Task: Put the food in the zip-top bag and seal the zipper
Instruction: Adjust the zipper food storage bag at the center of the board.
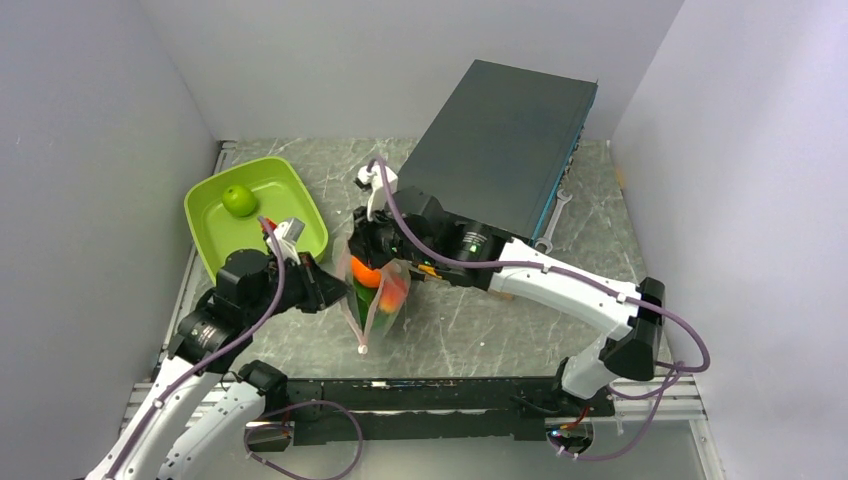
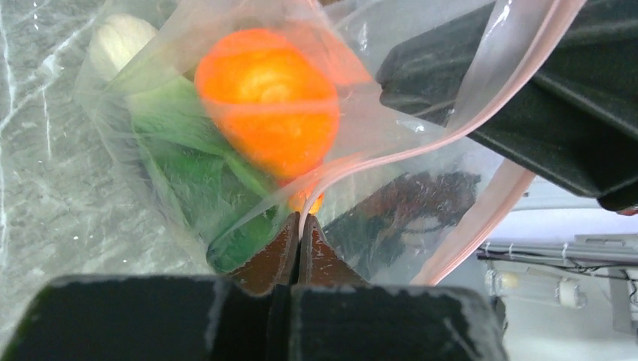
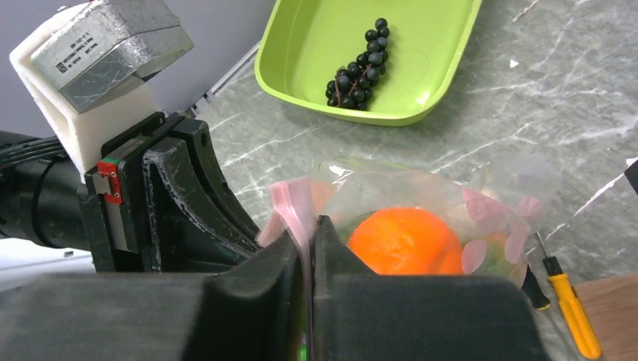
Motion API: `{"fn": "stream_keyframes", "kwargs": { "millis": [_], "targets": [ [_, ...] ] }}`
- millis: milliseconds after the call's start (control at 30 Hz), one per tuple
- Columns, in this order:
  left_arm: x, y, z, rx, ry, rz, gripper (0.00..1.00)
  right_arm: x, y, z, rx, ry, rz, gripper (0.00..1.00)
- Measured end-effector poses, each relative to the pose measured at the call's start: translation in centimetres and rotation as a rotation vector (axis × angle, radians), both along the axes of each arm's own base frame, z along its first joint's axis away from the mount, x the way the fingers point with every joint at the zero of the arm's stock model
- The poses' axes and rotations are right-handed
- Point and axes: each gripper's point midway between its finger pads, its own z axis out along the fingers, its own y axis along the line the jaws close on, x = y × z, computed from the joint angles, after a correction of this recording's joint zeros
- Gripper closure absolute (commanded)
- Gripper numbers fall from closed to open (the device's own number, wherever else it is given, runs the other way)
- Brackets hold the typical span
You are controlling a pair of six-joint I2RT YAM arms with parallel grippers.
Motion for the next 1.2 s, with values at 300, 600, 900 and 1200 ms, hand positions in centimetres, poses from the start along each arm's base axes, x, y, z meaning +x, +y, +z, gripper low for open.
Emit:
{"fn": "stream_keyframes", "kwargs": {
  "millis": [300,600,900,1200],
  "targets": [
    [-0.8,1.2,2.3,-0.182,0.039,0.156,1.0,-2.4,0.0,0.5,-0.206,-0.107,0.076,0.04],
    [-1.2,2.3,2.2,-0.214,0.101,0.245,1.0,-4.9,-3.6,1.9,-0.272,-0.2,0.056,0.0],
    [-1.0,2.8,3.5,-0.235,0.087,0.281,1.0,-7.4,-7.6,5.2,-0.004,-0.252,0.097,0.0],
    [-0.2,3.5,4.1,-0.306,0.095,0.368,1.0,-10.9,-5.9,-3.9,0.006,-0.259,0.166,0.05]
  ]
}}
